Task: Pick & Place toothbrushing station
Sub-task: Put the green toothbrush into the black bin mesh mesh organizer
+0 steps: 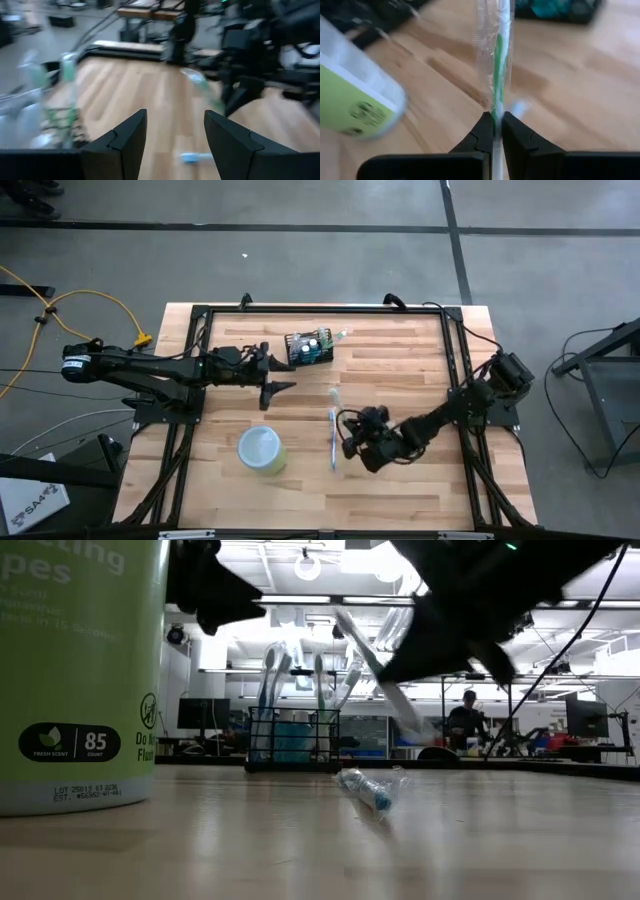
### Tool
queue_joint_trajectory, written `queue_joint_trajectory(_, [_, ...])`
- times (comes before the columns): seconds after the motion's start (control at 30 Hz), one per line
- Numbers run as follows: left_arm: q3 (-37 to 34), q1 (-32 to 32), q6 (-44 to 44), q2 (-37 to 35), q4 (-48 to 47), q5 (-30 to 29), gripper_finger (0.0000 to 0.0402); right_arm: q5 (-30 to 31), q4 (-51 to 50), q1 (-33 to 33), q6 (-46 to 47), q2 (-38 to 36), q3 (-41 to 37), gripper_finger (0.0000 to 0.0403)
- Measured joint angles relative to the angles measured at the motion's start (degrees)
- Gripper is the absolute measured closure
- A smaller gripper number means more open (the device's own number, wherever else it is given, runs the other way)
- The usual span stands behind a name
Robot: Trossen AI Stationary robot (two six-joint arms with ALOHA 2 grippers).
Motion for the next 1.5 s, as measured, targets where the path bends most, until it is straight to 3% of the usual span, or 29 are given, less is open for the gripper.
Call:
queue_joint_trajectory(0.27, [0.00,1.45,-3.05,0.00,2.48,5.77,0.0208,1.92,19.92,-3.85,-24.64,-0.04,0.04,0.0391])
queue_joint_trajectory(0.47, [0.15,5.14,-6.62,0.00,4.52,14.20,0.0208,1.64,29.24,-4.40,-35.74,-0.09,0.07,0.0391])
queue_joint_trajectory(0.63, [0.64,7.03,-7.44,0.42,8.24,19.24,0.0208,1.67,31.81,-4.37,-38.96,-0.09,0.09,0.0391])
queue_joint_trajectory(0.87, [6.86,7.15,-6.89,7.79,7.99,19.73,0.0208,1.86,35.94,-4.66,-43.32,-0.11,0.09,0.0391])
queue_joint_trajectory(1.2, [10.03,9.34,-6.61,13.98,9.50,19.97,0.0208,11.62,40.26,-1.94,-49.54,-0.13,0.09,0.0391])
queue_joint_trajectory(1.33, [10.05,9.11,-9.05,13.94,11.46,26.13,0.0208,13.62,41.63,-2.20,-51.12,-0.13,0.09,0.0391])
queue_joint_trajectory(1.5, [10.05,6.79,-10.00,13.94,13.44,29.16,0.0208,10.29,41.60,-3.32,-50.76,-0.13,0.09,0.0391])
